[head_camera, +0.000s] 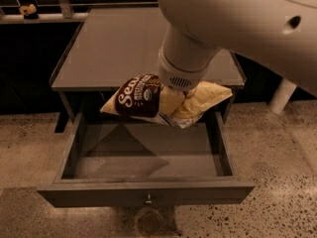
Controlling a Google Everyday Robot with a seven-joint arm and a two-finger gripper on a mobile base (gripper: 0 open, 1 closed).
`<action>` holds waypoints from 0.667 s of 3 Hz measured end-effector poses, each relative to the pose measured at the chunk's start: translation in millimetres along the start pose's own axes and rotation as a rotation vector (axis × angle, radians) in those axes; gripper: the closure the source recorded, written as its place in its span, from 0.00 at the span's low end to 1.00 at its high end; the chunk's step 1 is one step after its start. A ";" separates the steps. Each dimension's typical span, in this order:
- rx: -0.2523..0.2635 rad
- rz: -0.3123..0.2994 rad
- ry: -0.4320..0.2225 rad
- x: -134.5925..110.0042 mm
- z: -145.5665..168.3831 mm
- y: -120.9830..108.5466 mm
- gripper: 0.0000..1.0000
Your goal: Pick brown chip bag from top drawer and place on counter
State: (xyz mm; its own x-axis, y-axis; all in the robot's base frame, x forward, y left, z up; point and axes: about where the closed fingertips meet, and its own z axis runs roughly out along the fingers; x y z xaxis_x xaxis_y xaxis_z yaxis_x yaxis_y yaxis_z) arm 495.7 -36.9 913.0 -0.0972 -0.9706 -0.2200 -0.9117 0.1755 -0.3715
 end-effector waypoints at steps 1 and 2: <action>0.027 0.014 -0.027 1.4 0.4 -15.6 1.00; 0.061 0.035 -0.056 -1.0 16.9 -39.9 1.00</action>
Offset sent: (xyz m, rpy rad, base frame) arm 0.0809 -0.0034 -0.0069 0.1016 -0.1085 -0.0461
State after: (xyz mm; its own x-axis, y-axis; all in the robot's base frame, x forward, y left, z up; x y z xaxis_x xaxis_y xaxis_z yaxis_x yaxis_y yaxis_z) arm 538.9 -40.2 912.8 -0.1045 -0.9532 -0.2836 -0.8819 0.2206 -0.4165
